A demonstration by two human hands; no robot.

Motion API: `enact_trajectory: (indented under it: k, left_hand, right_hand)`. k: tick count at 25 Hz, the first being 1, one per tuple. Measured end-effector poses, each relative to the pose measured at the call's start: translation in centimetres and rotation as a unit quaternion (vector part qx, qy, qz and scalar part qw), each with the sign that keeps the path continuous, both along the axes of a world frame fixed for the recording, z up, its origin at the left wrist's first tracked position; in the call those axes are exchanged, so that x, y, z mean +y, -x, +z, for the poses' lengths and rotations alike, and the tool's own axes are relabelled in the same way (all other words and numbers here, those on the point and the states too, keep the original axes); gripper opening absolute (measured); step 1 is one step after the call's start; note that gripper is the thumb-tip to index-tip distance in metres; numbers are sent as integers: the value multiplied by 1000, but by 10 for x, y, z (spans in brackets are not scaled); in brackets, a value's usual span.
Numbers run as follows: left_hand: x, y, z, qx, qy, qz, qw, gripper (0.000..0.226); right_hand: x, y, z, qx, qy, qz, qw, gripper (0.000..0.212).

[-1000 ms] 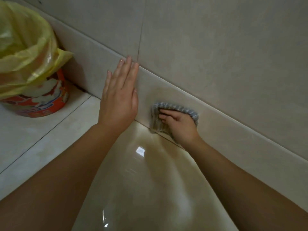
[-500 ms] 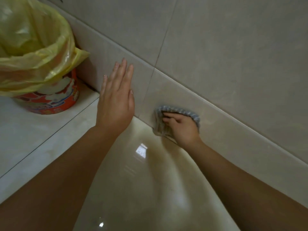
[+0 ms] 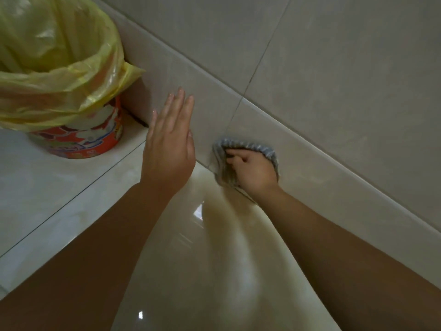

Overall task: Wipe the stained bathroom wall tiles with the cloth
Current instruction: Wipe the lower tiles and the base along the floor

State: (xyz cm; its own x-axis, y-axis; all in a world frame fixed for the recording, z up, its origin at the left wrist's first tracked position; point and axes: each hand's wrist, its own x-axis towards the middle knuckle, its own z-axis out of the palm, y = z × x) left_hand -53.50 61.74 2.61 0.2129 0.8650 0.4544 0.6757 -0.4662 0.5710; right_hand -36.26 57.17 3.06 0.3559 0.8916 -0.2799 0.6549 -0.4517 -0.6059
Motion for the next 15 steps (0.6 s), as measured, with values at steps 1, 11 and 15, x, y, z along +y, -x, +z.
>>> enact_trajectory:
  k: [1,11,15]
  left_hand:
    - [0,4,-1,-2,1,3,1000,63]
    - [7,6,-5,-33,-2,14,999,64]
    - [6,8,-21,-14,7,9,1000,65]
  right_hand:
    - [-10,-8,-6,-33,24,1,999,33]
    - [46,35,20,-46,-85,23,995,36]
    - [60,44,-11,-175,26,117,977,36]
